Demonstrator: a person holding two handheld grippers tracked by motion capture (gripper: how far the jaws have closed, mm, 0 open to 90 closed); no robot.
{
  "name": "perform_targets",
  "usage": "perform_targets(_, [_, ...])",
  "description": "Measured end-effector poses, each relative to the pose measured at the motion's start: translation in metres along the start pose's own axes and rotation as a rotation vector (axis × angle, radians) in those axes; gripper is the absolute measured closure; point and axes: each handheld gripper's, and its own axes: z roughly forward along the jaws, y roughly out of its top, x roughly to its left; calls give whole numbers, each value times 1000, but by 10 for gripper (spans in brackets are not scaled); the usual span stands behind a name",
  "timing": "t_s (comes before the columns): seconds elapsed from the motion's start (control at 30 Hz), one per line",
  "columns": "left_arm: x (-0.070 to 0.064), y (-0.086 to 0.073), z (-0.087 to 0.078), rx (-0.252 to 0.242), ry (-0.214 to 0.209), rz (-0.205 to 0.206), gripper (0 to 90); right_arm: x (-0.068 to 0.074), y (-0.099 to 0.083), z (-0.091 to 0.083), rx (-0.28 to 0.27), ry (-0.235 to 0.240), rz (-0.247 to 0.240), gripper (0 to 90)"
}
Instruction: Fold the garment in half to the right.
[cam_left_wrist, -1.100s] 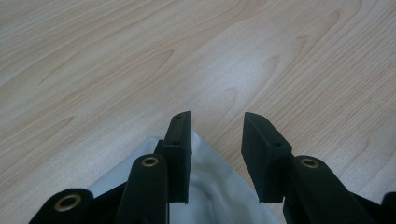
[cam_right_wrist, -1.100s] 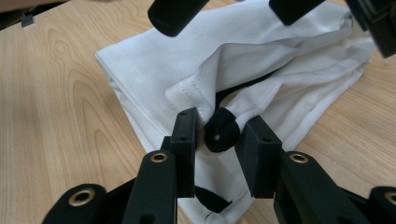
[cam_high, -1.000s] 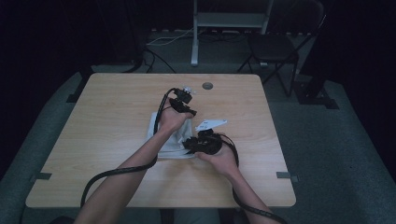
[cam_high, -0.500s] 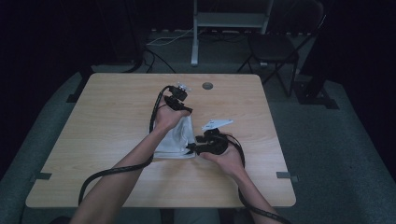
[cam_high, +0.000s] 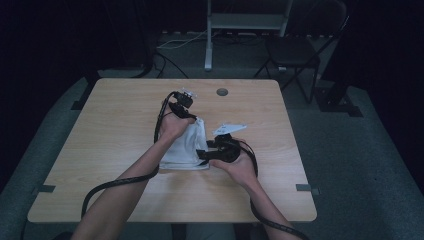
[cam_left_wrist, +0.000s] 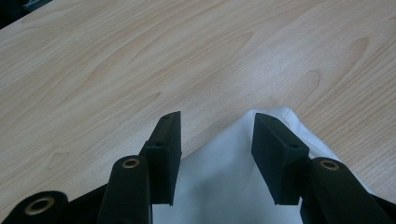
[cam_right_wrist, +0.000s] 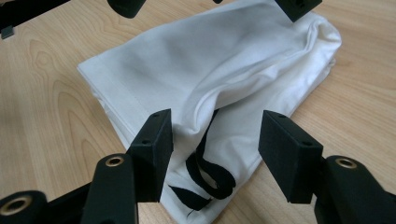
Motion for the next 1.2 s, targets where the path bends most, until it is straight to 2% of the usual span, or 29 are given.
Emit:
perform_targets(0.27, [-12,1,10,1,-11,29,517,-10,-11,-2,71,-8,15,456])
perform_targets(0.33, [-14,2,12,3,-15,35,515,-13,-11,-7,55,-12,21,454])
perform_targets(0.43, [-18,2,15,1,-16,40,513,-14,-5,-14,1,-16,34,448])
perform_targets(0.53, [-21,1,16,9,-18,45,512,-10,5,-14,-18,-19,31,429])
perform_targets(0.67, [-20,0,17,8,-25,52,509,-4,7,0,31,-36,9,426])
perform_targets(0.73, [-20,0,16,2,-28,51,508,-3,3,7,71,-50,15,438])
perform_targets(0.87, [-17,0,12,-11,-33,50,507,-4,-5,14,118,-75,38,457])
perform_targets(1.07, [-15,-1,11,-22,-33,45,502,-2,-9,16,138,-87,26,459])
perform_targets(1.2, [-10,-3,0,-41,-28,50,495,-2,-10,17,136,-88,29,459])
